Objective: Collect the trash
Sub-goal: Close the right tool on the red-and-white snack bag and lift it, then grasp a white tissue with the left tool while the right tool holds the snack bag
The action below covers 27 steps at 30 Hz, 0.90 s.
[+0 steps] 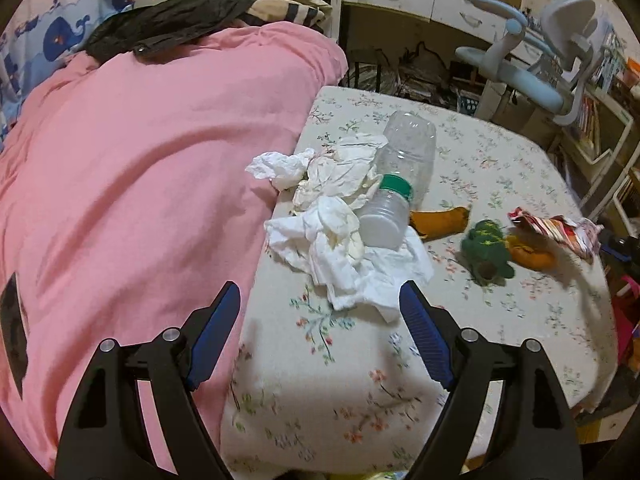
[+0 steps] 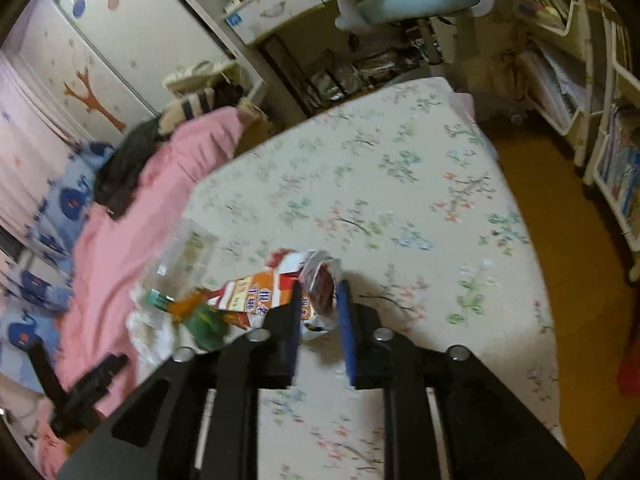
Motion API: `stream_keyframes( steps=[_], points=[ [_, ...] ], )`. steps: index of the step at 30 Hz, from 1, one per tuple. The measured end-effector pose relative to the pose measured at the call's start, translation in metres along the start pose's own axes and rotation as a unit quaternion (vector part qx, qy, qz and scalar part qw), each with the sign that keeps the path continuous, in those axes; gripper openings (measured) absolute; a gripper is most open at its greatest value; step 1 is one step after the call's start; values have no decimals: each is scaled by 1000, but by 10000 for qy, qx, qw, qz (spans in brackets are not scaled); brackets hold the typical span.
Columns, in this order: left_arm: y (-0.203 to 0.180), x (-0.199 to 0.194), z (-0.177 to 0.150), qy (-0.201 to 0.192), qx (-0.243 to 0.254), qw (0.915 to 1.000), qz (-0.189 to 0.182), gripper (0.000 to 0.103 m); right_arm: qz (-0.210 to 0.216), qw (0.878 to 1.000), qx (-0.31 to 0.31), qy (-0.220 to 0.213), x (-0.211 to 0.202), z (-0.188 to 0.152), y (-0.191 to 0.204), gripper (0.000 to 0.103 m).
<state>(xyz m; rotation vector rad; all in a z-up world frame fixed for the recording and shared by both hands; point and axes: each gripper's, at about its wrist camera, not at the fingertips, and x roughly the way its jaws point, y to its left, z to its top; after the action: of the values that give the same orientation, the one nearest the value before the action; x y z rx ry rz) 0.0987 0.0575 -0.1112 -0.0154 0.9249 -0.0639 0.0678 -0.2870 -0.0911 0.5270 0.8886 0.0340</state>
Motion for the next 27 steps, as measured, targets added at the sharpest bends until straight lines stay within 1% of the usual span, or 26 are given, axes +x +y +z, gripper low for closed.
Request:
stream_keyframes(
  steps=[2, 3, 6, 7, 8, 10, 11, 13, 14, 15, 16, 17, 18, 19, 20, 21, 22, 23, 25, 27],
  points=[
    [0, 8, 4, 19, 39, 10000, 48, 78, -81, 10000, 34, -17, 1, 0, -7, 45],
    [0, 9, 6, -22, 39, 9999, 89, 78, -72, 9999, 100, -54, 2, 1, -10, 49],
    [1, 14, 15, -163, 70, 9998, 105, 78, -68, 9999, 79, -120, 8, 4, -12, 52],
    [0, 18, 17, -158, 120, 9997, 119, 78, -55, 9999, 41, -124, 10, 6, -11, 57],
    [-1, 23, 19, -139, 163, 9997, 134, 78, -62, 9999, -12, -113, 14, 6, -10, 58],
    [-2, 31, 23, -122, 271, 9994, 155, 78, -58, 9999, -120, -18, 25, 6, -7, 59],
    [-4, 34, 26, -181, 364, 9989, 250, 78, -73, 9999, -125, 57, 30, 5, -8, 59],
    [-1, 35, 30, -247, 333, 9989, 213, 78, -78, 9996, -99, 235, 39, 3, -10, 59],
    [3, 37, 33, -188, 218, 9996, -41, 69, -97, 9993, -112, 350, 44, 2, -10, 59],
    [4, 40, 34, -100, 166, 9997, -173, 51, -121, 9987, -154, 467, 48, 0, -10, 59],
    [5, 43, 35, 15, 128, 9995, -294, 38, -138, 9985, -222, 482, 49, -1, -8, 59],
    [7, 46, 35, 147, 115, 9990, -418, 16, -187, 9981, -319, 491, 49, -2, -6, 56],
    [7, 46, 35, 179, 122, 9987, -465, 15, -279, 9972, -450, 523, 49, -2, -3, 52],
    [8, 41, 36, 91, 130, 9986, -503, 14, -287, 9968, -488, 563, 49, -3, -4, 37],
    [9, 35, 37, 5, 105, 9984, -554, 13, -236, 9966, -472, 626, 50, -4, -4, 26],
    [10, 30, 38, -88, 51, 9982, -593, 12, -198, 9967, -440, 646, 51, -4, -6, 23],
    [12, 22, 39, -197, -30, 9977, -643, 12, -174, 9969, -418, 648, 50, -5, -7, 18],
    [17, 9, 41, -389, -163, 9965, -722, 12, -156, 9970, -416, 632, 49, -5, -7, 15],
    [25, -9, 43, -675, -306, 9941, -794, 12, -119, 9976, -403, 555, 44, -4, -8, 12],
    [33, -22, 42, -865, -469, 9911, -897, 12, -96, 9982, -363, 466, 38, -3, -10, 9]
  ],
)
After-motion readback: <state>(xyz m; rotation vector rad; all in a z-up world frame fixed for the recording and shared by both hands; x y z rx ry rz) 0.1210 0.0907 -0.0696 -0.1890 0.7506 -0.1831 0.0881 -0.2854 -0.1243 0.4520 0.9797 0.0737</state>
